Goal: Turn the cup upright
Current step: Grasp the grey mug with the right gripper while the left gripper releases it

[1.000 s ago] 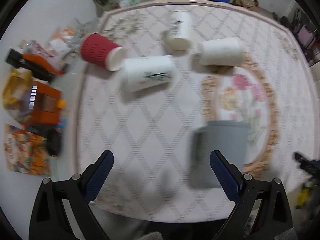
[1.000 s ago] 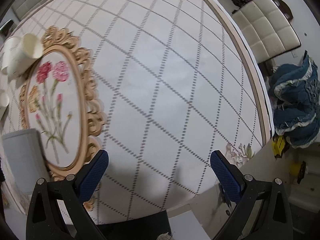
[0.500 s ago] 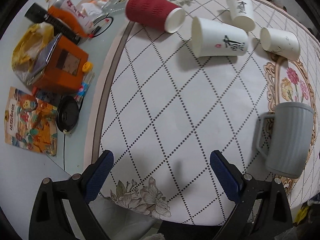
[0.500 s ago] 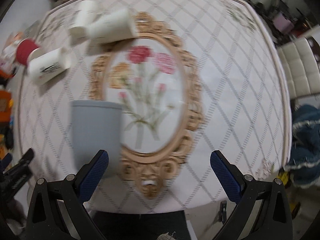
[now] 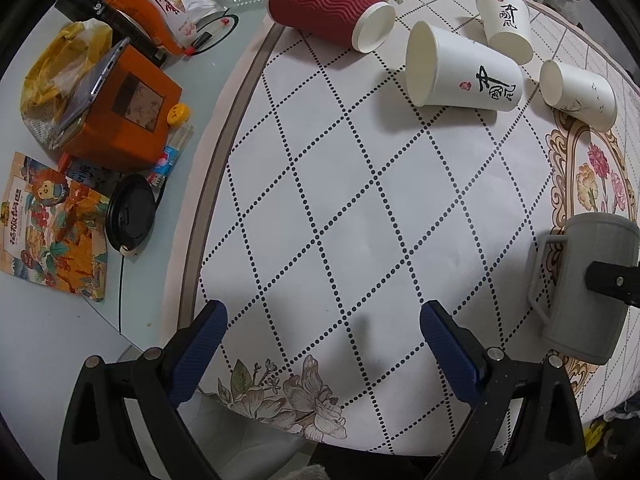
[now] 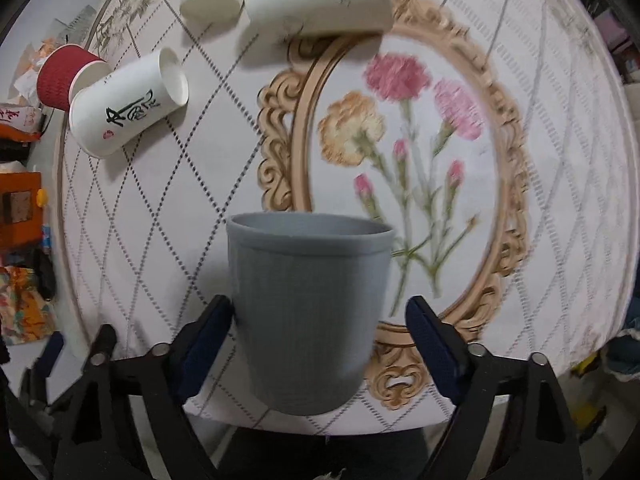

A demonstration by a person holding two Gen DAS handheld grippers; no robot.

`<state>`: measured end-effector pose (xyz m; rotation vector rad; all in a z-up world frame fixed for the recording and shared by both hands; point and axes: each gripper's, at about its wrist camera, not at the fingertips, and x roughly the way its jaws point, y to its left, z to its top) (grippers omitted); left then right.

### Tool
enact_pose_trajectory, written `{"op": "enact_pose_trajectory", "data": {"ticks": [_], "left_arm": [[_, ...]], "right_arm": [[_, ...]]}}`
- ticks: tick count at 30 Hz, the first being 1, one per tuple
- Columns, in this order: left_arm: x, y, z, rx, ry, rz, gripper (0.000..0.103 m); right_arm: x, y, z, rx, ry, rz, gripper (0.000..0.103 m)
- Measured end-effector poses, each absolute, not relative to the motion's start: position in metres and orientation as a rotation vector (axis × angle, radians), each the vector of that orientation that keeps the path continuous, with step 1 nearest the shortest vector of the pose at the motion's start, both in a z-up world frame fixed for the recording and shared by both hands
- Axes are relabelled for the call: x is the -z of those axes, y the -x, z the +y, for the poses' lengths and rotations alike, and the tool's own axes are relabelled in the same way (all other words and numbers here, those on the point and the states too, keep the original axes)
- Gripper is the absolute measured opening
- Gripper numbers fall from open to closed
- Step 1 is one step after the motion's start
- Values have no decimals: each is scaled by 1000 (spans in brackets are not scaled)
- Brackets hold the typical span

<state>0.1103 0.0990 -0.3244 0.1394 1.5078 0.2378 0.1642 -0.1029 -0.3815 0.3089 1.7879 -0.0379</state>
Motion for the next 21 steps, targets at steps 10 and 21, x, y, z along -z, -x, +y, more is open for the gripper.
{"op": "enact_pose_trajectory", "data": {"ticks": [10,21], "left_arm": [[336,-112,97,-207,-118,1538,99],[341,-120,88,-179,-80,1545,103]], "right_arm": [[386,-171,-99,-79,-225,1837,82],[389,-168,-104,-62,-252,1751,84]]}}
